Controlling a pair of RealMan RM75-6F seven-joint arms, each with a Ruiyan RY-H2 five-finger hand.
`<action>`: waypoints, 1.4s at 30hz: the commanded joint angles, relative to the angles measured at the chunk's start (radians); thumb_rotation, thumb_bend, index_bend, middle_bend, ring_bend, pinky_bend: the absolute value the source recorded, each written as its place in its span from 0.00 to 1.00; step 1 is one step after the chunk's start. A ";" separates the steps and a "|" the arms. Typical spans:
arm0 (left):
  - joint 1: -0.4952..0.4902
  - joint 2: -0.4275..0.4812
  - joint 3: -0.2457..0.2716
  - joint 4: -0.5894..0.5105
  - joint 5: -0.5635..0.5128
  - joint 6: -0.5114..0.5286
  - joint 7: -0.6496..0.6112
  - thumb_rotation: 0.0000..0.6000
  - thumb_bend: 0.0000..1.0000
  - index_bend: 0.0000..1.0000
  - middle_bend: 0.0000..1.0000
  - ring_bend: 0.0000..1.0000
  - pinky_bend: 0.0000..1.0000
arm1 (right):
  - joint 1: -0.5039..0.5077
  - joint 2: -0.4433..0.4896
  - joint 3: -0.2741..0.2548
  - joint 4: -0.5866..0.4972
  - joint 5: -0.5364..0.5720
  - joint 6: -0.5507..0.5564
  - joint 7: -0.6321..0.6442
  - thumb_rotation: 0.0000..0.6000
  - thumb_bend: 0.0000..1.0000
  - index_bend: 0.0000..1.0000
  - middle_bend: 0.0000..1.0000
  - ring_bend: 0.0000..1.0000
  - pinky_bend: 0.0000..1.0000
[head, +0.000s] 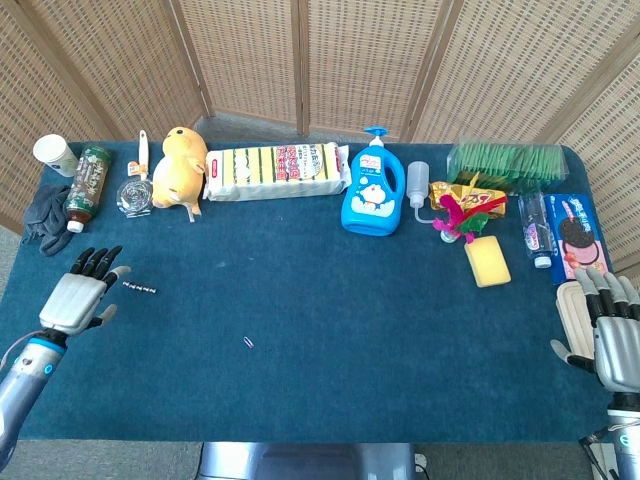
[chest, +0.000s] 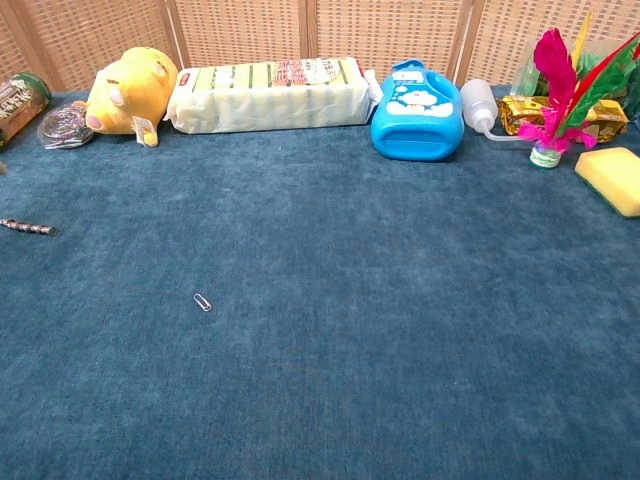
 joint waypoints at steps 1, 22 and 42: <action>-0.030 -0.025 -0.010 0.036 -0.020 -0.035 0.014 1.00 0.59 0.33 0.00 0.00 0.00 | 0.001 0.000 0.001 -0.002 0.000 0.000 -0.001 1.00 0.00 0.00 0.00 0.00 0.00; -0.072 -0.114 -0.005 0.207 -0.071 -0.114 0.033 1.00 0.59 0.38 0.00 0.00 0.00 | 0.007 -0.010 -0.004 0.009 0.019 -0.029 -0.005 1.00 0.00 0.00 0.00 0.00 0.00; -0.094 -0.161 -0.015 0.225 -0.116 -0.159 0.068 1.00 0.60 0.38 0.00 0.00 0.00 | 0.009 0.002 -0.001 0.014 0.031 -0.047 0.034 1.00 0.00 0.00 0.00 0.00 0.00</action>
